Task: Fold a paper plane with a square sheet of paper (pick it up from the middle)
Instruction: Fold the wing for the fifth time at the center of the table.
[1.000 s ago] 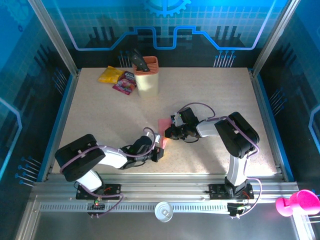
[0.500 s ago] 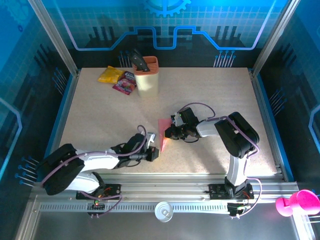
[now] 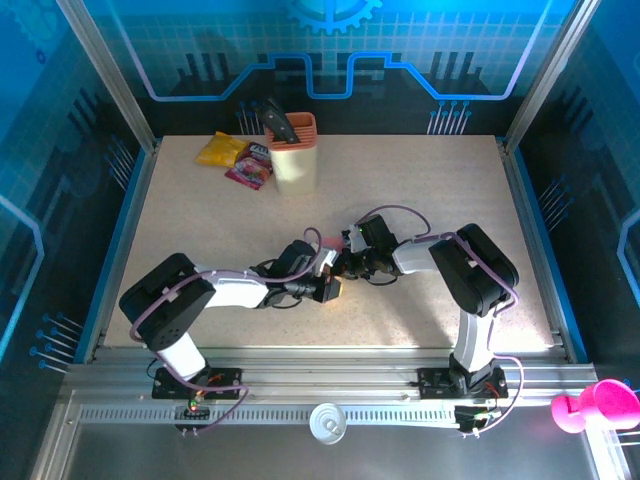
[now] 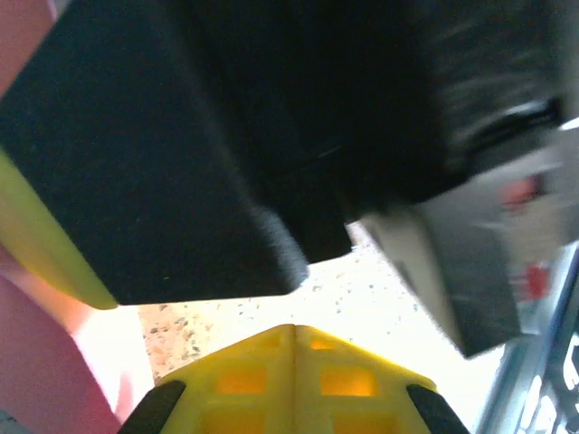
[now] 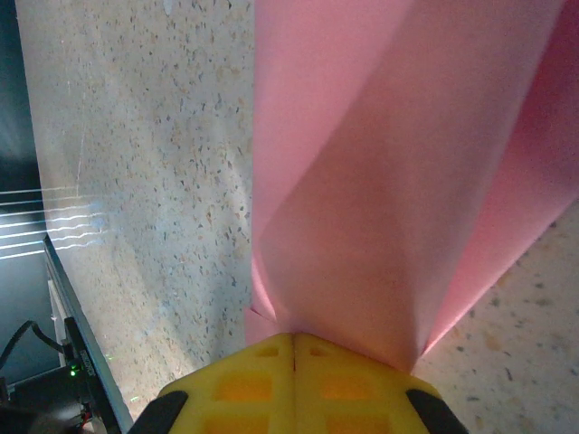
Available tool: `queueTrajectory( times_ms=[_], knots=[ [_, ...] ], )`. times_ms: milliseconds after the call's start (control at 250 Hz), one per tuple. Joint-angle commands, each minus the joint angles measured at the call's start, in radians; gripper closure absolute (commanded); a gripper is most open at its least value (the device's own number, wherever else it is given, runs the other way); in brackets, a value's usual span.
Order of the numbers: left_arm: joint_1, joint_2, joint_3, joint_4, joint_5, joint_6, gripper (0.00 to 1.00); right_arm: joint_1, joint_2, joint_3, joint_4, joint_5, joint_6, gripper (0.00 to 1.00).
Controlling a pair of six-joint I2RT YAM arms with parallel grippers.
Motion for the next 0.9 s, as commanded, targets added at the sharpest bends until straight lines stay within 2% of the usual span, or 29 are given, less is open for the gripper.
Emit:
queueTrajectory(
  times_ms=[0, 320, 575, 627, 731, 895],
  knots=[
    [0.021, 0.027, 0.001, 0.044, 0.025, 0.032, 1.0, 0.003, 0.091, -0.056, -0.157, 0.135, -0.005, 1.0],
    [0.049, 0.083, -0.068, 0.098, 0.003, 0.009, 1.0, 0.003, 0.04, -0.067, -0.145, 0.11, 0.02, 1.0],
    [0.052, 0.091, -0.15, 0.142, -0.026, -0.011, 1.0, 0.001, -0.039, 0.017, -0.191, 0.062, 0.032, 1.0],
    [0.054, 0.093, -0.161, 0.152, -0.029, -0.014, 1.0, -0.007, -0.07, 0.023, -0.199, 0.055, 0.03, 1.0],
    [0.057, 0.094, -0.18, 0.172, -0.029, -0.027, 1.0, -0.043, -0.158, 0.058, -0.2, 0.051, 0.021, 0.91],
    [0.063, 0.085, -0.207, 0.214, -0.021, -0.048, 1.0, -0.11, -0.275, 0.002, -0.192, 0.061, -0.01, 0.9]
  ],
)
